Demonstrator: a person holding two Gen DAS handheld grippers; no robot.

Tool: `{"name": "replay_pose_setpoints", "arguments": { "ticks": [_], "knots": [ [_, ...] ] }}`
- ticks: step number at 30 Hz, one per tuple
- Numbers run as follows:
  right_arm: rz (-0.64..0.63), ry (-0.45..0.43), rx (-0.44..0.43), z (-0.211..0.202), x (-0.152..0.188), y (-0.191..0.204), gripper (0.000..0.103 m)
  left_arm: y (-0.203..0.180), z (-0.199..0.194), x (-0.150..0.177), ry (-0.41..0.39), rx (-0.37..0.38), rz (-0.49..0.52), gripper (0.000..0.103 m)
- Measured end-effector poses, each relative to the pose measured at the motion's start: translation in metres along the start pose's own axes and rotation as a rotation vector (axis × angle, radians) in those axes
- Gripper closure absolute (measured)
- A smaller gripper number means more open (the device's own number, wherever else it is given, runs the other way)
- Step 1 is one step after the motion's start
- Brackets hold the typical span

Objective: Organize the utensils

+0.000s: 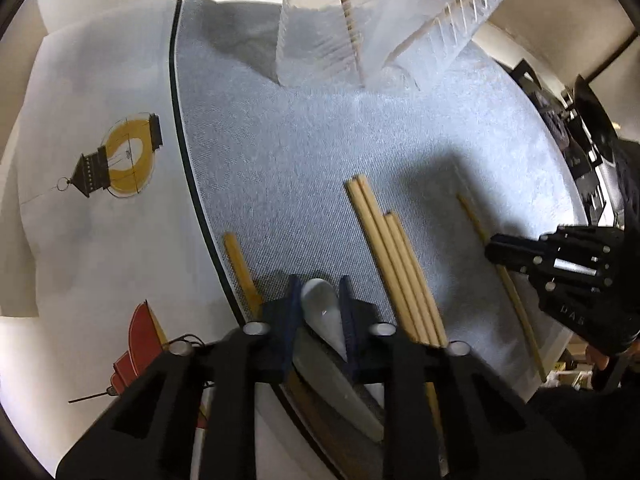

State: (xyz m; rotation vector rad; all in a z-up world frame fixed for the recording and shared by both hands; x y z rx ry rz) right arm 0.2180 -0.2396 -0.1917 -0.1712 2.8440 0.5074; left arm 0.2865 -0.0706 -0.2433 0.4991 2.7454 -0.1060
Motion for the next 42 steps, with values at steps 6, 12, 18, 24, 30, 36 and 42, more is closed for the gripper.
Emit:
{"name": "replay_pose_setpoints", "arguments": {
  "ticks": [6, 12, 18, 24, 30, 36, 42],
  "knots": [
    [0.004, 0.0, -0.006, 0.002, -0.004, 0.003, 0.096, 0.003, -0.019, -0.021, -0.084, -0.032, -0.023, 0.095],
    [0.015, -0.066, -0.036, -0.019, -0.011, -0.001, 0.097, 0.009, -0.051, -0.03, -0.147, -0.063, -0.071, 0.094],
    [0.001, -0.155, -0.072, -0.05, -0.025, -0.001, 0.097, 0.005, -0.102, -0.038, -0.277, -0.107, -0.071, 0.094],
    [-0.019, -0.227, -0.1, -0.083, -0.036, 0.003, 0.097, 0.004, -0.148, -0.045, -0.397, -0.15, -0.064, 0.094],
    [-0.063, -0.312, -0.101, -0.118, -0.047, 0.015, 0.097, 0.0, -0.182, -0.054, -0.489, -0.214, -0.044, 0.094],
    [-0.103, -0.393, -0.104, -0.148, -0.058, 0.029, 0.097, -0.004, -0.208, -0.067, -0.544, -0.262, -0.019, 0.094],
    [-0.162, -0.495, -0.104, -0.193, -0.083, 0.043, 0.097, -0.006, -0.236, -0.085, -0.611, -0.294, -0.005, 0.094]
  ]
}}
Point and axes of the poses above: each gripper's, at about its wrist camera, not at the fingertips, and z roughly the way its jaws point, y to its left, x to its underside, the point moved 6 cm from there along z, roughly the way its jaws point, and after that the axes turned 12 degrees about -x, right-handed, at the moved point
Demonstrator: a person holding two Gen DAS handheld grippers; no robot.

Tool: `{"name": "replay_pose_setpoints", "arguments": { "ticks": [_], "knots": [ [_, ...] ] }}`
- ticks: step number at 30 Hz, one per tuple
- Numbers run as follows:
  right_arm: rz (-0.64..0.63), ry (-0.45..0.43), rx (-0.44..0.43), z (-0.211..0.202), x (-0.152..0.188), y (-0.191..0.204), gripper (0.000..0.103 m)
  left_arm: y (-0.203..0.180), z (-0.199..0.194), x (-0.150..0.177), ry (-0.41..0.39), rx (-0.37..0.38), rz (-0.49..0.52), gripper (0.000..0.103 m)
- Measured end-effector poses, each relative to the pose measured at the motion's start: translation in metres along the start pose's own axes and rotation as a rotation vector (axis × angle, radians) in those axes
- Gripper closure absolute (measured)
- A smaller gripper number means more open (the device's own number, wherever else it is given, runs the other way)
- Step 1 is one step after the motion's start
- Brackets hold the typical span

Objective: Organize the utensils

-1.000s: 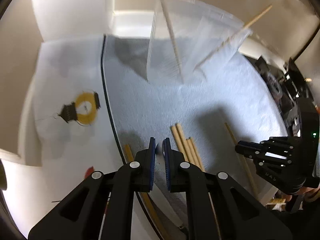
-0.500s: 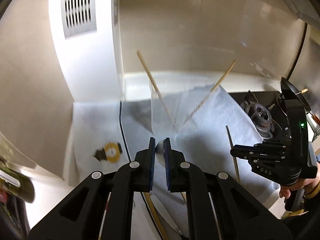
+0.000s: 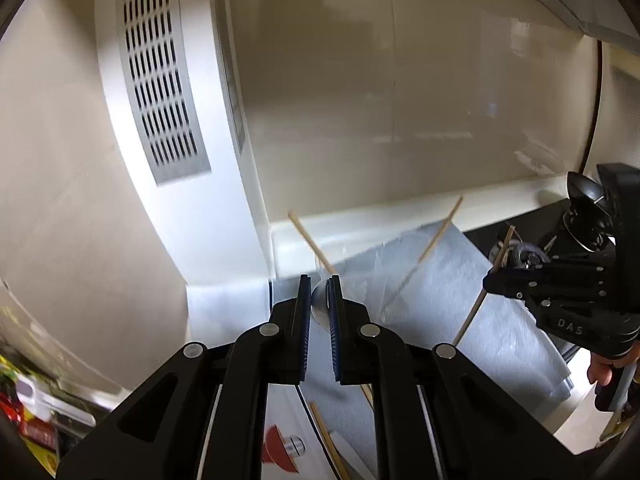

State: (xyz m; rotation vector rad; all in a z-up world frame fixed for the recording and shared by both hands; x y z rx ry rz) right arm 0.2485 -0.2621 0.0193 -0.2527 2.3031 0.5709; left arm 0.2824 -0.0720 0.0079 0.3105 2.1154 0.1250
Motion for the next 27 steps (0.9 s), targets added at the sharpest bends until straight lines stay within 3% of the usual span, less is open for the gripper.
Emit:
{"name": "replay_pose_setpoints", "arguments": {
  "ticks": [13, 22, 27],
  "knots": [
    [-0.12, -0.185, 0.028, -0.041, -0.099, 0.02, 0.097, 0.01, -0.007, -0.081, -0.166, -0.063, -0.033, 0.095],
    [-0.131, -0.239, 0.067, -0.033, -0.131, 0.014, 0.097, 0.006, 0.014, -0.114, -0.22, -0.118, -0.05, 0.095],
    [-0.136, -0.258, 0.114, -0.017, -0.136, 0.003, 0.097, -0.002, 0.041, -0.114, -0.201, -0.14, -0.051, 0.095]
  ]
}}
Point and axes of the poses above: each gripper's, at about its wrist camera, not at the fingertips, and z roughly the way its jaws point, y to its left, x to its underside, the point moved 6 cm from there along z, roughly the way its jaws point, and after that the axes turned 12 degrees about -x, right-handed, at the moved point
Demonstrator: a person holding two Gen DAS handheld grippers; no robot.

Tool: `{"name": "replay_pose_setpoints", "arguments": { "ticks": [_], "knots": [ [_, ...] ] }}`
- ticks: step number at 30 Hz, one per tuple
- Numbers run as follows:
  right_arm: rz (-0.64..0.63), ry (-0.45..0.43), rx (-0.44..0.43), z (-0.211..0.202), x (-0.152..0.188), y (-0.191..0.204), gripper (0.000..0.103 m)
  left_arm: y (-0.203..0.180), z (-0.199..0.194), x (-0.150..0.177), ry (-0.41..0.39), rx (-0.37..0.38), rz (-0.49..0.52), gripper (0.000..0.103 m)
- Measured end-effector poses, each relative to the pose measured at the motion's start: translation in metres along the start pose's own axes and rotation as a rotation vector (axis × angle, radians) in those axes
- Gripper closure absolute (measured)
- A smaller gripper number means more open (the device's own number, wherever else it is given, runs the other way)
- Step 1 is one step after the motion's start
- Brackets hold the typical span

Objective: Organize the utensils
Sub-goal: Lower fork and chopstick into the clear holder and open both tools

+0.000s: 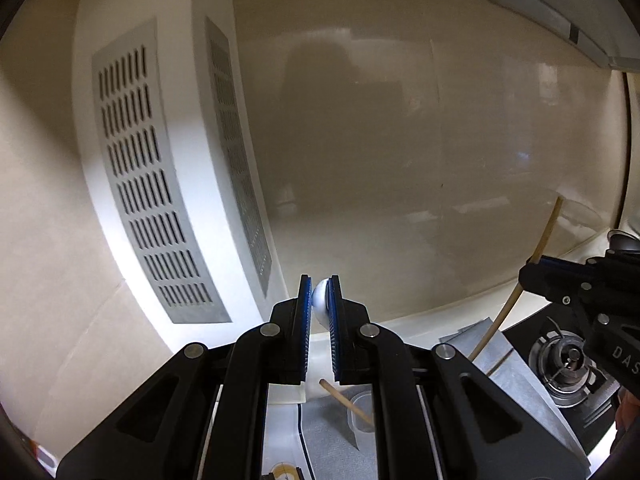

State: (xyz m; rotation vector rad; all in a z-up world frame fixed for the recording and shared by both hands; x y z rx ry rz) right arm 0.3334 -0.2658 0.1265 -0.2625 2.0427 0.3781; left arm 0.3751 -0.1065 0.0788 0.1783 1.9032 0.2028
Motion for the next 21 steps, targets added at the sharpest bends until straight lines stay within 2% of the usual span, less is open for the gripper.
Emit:
{"name": "replay_pose_setpoints", "arguments": {
  "ticks": [10, 21],
  "knots": [
    [0.074, 0.098, 0.014, 0.042, 0.04, -0.02, 0.097, -0.015, 0.053, 0.042, 0.129, -0.016, 0.025, 0.095],
    [0.095, 0.159, 0.003, 0.056, 0.058, -0.018, 0.097, -0.018, 0.069, 0.066, 0.194, -0.016, 0.046, 0.095]
  ]
}}
Point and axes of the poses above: each gripper's, at about its wrist camera, not at the fingertips, and z roughly the way its jaws point, y to its left, x to its underside, the point moved 6 cm from there along z, roughly the way its jaws point, and after that the axes turned 12 degrees about -x, right-handed, at the moved point
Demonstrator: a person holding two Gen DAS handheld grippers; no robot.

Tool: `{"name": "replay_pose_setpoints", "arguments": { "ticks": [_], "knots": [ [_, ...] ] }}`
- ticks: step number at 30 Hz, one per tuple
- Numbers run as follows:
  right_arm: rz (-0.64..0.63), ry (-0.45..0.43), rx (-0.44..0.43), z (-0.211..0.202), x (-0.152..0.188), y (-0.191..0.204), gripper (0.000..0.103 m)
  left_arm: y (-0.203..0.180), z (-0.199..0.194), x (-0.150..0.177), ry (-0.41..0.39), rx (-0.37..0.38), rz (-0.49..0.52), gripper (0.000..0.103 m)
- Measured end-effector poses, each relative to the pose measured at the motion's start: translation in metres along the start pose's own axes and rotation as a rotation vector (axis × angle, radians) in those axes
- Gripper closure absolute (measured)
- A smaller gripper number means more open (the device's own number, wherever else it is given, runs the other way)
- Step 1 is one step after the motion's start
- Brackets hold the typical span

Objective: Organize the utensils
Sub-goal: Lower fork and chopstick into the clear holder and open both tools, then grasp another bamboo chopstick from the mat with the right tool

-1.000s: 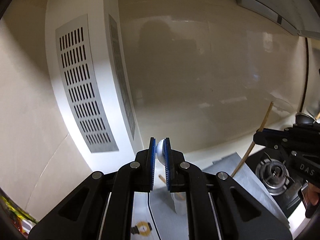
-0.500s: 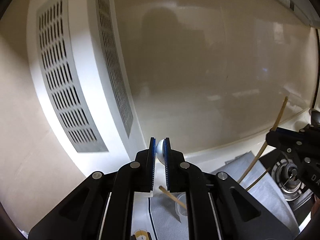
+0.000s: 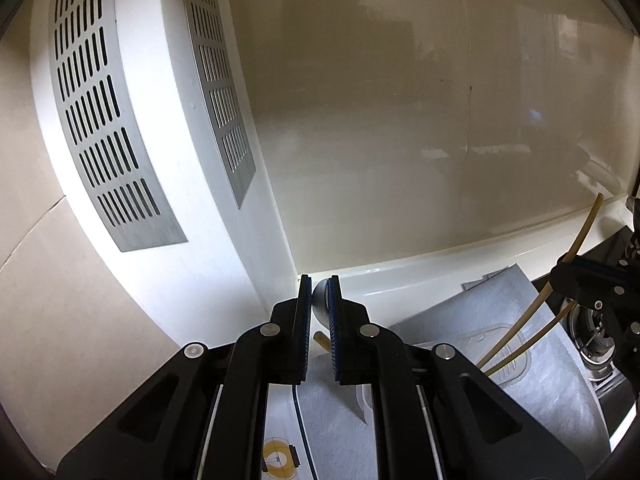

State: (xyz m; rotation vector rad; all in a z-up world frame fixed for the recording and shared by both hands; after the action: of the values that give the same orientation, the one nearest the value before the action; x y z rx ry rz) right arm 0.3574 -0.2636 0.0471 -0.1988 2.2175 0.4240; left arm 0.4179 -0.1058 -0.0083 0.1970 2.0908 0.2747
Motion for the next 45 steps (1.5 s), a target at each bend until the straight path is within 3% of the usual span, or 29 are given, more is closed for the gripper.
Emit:
{"name": "replay_pose_setpoints", "arguments": {
  "ticks": [4, 5, 6, 8, 10, 17, 30, 36, 45],
  "knots": [
    [0.004, 0.026, -0.002, 0.004, 0.008, -0.002, 0.095, -0.004, 0.011, 0.001, 0.022, 0.011, 0.012, 0.094],
    [0.005, 0.03, 0.0, 0.004, 0.011, -0.003, 0.091, -0.008, 0.013, 0.002, 0.031, 0.012, 0.016, 0.089],
    [0.006, 0.034, 0.002, 0.004, 0.013, -0.003, 0.086, -0.009, 0.013, 0.003, 0.039, 0.001, 0.025, 0.081],
    [0.015, 0.042, 0.0, 0.004, 0.016, -0.003, 0.062, -0.008, 0.009, 0.004, 0.018, -0.027, 0.026, 0.032],
    [0.025, 0.033, -0.003, 0.001, 0.017, -0.004, 0.055, -0.004, 0.003, 0.005, -0.011, -0.049, 0.018, 0.02],
    [0.031, 0.002, 0.008, -0.017, 0.017, -0.004, 0.043, 0.001, -0.002, 0.016, 0.058, -0.04, 0.013, 0.019],
    [0.008, -0.011, -0.058, -0.058, 0.031, 0.027, 0.04, 0.009, -0.027, 0.058, 0.154, -0.01, 0.01, 0.019],
    [0.029, 0.085, -0.123, -0.056, 0.071, 0.045, 0.04, 0.02, -0.032, 0.101, 0.261, -0.031, 0.004, 0.019],
    [0.106, 0.315, -0.122, -0.019, 0.163, 0.043, 0.04, 0.035, -0.034, 0.195, 0.452, -0.066, 0.016, 0.019]
  ]
}}
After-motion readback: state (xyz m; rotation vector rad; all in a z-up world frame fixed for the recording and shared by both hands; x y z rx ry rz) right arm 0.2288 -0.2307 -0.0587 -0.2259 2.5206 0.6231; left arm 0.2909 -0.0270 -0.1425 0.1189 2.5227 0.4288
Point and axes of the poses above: each gripper's, at about its wrist camera, not at the fingertips, and z roughly the way its jaws point, y to its left, x to its underside, the point moved 6 cm from there along z, roughly the way its jaws point, and after that the axes turned 12 degrees about -x, right-handed, at the moved point
